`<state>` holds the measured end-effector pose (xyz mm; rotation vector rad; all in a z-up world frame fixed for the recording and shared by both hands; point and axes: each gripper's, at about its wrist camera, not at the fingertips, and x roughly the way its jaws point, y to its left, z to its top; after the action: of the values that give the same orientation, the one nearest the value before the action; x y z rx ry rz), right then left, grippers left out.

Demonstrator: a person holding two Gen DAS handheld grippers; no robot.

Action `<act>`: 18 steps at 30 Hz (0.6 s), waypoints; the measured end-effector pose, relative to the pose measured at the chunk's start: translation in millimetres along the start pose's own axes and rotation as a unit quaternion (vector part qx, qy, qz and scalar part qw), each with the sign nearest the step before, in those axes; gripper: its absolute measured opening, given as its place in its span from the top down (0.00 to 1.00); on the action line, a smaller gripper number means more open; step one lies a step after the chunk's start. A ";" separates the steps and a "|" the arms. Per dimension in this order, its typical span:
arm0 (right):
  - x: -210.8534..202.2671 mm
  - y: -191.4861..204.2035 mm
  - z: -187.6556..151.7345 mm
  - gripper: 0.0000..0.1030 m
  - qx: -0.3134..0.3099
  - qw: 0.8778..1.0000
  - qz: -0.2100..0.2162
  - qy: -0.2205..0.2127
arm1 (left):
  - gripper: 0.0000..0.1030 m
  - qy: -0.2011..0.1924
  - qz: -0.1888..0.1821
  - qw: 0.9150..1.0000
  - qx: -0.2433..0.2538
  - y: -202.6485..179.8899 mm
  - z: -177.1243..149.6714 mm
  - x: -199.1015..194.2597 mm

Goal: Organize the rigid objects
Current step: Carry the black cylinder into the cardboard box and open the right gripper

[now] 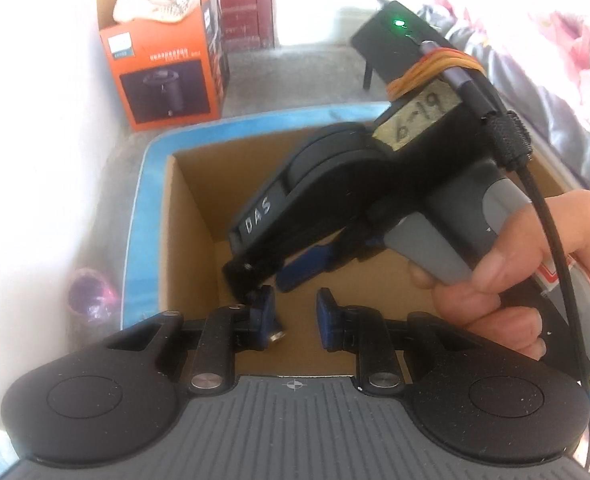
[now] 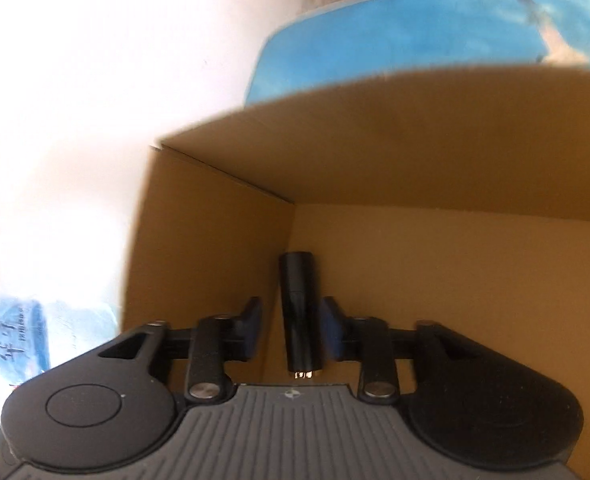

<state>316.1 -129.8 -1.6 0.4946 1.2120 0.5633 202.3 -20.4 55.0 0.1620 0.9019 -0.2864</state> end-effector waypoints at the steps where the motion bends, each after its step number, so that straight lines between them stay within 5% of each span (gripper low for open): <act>1: -11.4 1.7 -4.3 0.51 -0.002 1.000 0.004 -0.017 | 0.79 -0.009 -0.003 1.000 -0.002 -0.7 -2.0 -7.7; 8: -130.0 3.1 -61.6 0.50 0.004 0.990 0.076 -0.118 | 0.77 -0.095 -0.039 0.995 -0.010 -11.0 -33.6 -85.9; 13: -219.8 -7.9 -146.8 0.50 -0.013 0.975 0.109 -0.193 | 0.77 -0.142 -0.082 0.987 -0.006 -21.6 -73.5 -137.8; 18: -232.8 -44.6 -223.8 0.50 0.039 0.968 0.128 -0.211 | 0.76 -0.138 -0.128 0.982 0.015 -43.9 -117.2 -153.4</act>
<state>50.0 -301.1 76.5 0.8020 0.7694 0.5940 11.1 -4.8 103.9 0.0317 0.6413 -0.5486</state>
